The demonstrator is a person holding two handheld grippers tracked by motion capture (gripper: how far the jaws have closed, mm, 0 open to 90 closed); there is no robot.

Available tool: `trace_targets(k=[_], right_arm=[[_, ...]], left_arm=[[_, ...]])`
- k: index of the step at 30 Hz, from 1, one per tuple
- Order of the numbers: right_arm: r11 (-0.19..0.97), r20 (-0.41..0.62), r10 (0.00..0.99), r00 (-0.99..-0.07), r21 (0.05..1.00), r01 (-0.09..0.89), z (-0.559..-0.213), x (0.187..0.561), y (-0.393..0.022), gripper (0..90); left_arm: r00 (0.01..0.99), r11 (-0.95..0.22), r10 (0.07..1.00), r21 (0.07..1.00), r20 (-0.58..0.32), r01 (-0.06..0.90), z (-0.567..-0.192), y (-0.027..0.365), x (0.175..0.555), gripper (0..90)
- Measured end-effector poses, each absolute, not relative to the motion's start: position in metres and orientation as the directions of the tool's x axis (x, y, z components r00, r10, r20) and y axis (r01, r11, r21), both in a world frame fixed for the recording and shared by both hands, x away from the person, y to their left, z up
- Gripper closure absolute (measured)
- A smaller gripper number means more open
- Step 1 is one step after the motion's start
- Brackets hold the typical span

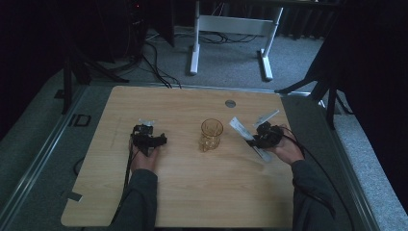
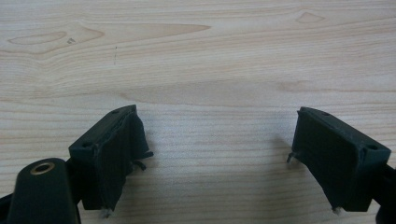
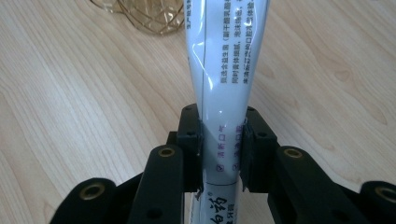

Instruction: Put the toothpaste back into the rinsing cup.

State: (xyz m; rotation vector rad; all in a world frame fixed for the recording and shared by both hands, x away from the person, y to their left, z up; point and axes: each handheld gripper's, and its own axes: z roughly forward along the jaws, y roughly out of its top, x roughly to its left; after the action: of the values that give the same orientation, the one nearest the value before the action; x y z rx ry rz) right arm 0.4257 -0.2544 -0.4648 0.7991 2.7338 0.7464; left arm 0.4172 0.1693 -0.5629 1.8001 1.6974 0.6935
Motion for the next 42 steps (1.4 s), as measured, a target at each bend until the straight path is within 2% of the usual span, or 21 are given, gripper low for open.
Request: trace_targets(k=[42], right_arm=[[0.624, -0.040, 0.610, -0.792, 0.641, 0.448, -0.4554, 0.4325, -0.2469, 73.5]], left_arm=[[0.063, -0.037, 0.998, 0.708, -0.010, 0.705, -0.5630, 0.1692, 0.4172, 15.1]])
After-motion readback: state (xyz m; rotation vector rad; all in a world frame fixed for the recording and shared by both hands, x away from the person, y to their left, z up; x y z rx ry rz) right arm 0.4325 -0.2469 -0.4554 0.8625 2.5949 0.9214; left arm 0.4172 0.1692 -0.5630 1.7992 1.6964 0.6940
